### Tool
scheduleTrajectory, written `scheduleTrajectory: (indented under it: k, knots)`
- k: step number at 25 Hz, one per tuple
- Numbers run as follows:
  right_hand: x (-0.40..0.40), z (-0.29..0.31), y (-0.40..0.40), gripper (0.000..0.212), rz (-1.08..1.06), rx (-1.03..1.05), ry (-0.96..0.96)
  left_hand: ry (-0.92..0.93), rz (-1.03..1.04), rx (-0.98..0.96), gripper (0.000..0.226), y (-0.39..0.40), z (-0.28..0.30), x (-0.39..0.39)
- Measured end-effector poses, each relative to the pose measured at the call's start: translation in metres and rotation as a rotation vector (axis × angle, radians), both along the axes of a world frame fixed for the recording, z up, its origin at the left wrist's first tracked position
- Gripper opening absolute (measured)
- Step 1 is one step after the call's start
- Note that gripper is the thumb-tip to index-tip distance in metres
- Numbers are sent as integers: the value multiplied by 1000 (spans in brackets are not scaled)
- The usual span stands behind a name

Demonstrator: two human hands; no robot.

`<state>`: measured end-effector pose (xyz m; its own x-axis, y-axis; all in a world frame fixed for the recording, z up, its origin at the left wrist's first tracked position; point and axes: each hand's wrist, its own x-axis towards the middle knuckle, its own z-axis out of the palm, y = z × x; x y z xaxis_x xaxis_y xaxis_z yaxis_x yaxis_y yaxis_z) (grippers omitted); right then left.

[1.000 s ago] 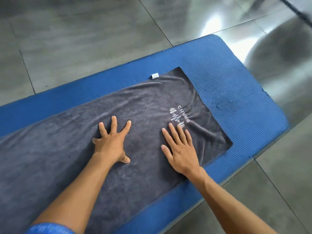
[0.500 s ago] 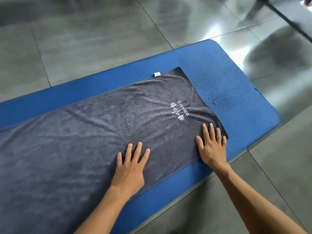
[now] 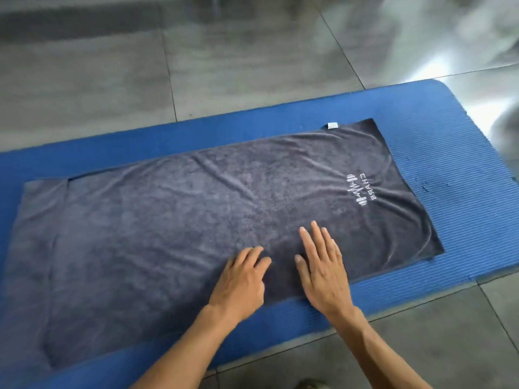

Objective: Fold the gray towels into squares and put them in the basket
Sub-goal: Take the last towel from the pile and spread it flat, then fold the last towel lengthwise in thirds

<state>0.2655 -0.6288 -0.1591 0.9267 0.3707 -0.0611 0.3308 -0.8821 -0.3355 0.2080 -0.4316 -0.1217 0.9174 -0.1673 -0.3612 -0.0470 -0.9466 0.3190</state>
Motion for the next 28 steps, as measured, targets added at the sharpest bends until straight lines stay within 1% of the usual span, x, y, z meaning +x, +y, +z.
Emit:
scheduleTrajectory:
  k: [1,2,3,4,5,6,8,9,11,13,14,16,18,20,22,24,26,28]
  knots:
    - [-11,-2,12,54,101,34,5,12,51,30,54,9,-3,-8]
    - [-21,-4,20,52,172,29,4,-2,28,38,57,17,-4,-16]
    - [-29,-5,25,47,199,-14,-14,8,-57,47,57,23,-2,-23]
    - [-33,-3,30,42,181,-64,-38,47,-134,22,55,27,4,-25]
    - [-32,1,36,36,135,-95,-59,86,-172,1,49,29,13,-21]
    - [-29,9,48,31,113,-92,-77,126,-163,-11,42,35,22,-14]
    - [-23,23,83,25,199,-32,-102,152,-100,13,29,56,36,1]
    - [-18,32,105,23,270,7,-85,152,-92,77,26,71,45,9]
    - [-8,52,152,26,426,72,-8,144,-105,219,28,110,67,14]
    - [0,78,202,37,603,71,49,144,-198,367,32,159,98,3]
    - [3,93,225,43,686,51,66,146,-251,407,33,184,116,-5]
    - [3,124,272,50,841,16,107,169,-268,401,35,239,149,-30]
    - [-4,154,313,43,966,-40,134,161,-166,387,40,288,166,-58]
    - [-13,179,347,40,1107,-215,106,119,18,352,44,321,162,-84]
    - [-21,199,370,41,1207,-383,83,95,188,271,44,339,142,-101]
    - [-28,209,391,39,1266,-516,84,102,316,165,45,352,115,-121]
    - [-32,215,414,37,1293,-673,122,88,380,75,43,358,86,-140]
    - [-32,214,439,36,1285,-801,158,43,454,-22,36,356,63,-155]
